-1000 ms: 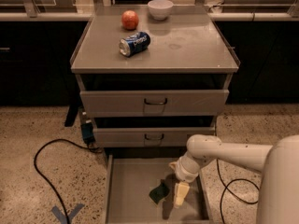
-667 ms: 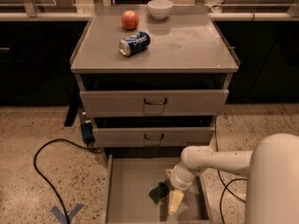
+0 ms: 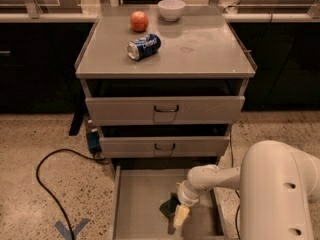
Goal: Pick sponge from bottom drawer and place on counter
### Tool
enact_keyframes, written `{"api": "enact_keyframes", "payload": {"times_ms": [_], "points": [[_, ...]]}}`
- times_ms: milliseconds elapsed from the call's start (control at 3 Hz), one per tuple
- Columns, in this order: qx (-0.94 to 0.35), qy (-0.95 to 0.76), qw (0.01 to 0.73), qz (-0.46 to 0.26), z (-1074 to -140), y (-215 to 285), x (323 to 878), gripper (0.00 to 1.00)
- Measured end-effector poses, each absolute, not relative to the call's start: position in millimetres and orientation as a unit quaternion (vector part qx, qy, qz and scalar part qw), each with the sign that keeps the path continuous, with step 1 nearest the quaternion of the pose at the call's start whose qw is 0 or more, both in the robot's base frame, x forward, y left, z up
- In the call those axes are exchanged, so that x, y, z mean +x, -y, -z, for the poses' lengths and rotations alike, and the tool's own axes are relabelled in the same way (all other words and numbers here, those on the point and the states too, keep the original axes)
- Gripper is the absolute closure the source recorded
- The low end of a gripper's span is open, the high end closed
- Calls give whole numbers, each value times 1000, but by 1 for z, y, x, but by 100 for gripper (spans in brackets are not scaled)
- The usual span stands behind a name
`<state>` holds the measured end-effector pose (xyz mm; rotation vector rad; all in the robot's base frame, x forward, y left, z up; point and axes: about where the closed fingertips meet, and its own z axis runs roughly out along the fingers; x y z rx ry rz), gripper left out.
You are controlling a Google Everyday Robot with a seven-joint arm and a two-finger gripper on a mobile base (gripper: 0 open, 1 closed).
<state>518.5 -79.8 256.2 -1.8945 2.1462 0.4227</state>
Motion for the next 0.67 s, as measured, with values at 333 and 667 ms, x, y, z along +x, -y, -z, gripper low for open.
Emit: {"api": "enact_keyframes", "payload": {"times_ms": [333,667], "points": [[-650,-736,124,-145,-256,80,519,0],[-682,-706,126,-142,-230,70,529,0]]}}
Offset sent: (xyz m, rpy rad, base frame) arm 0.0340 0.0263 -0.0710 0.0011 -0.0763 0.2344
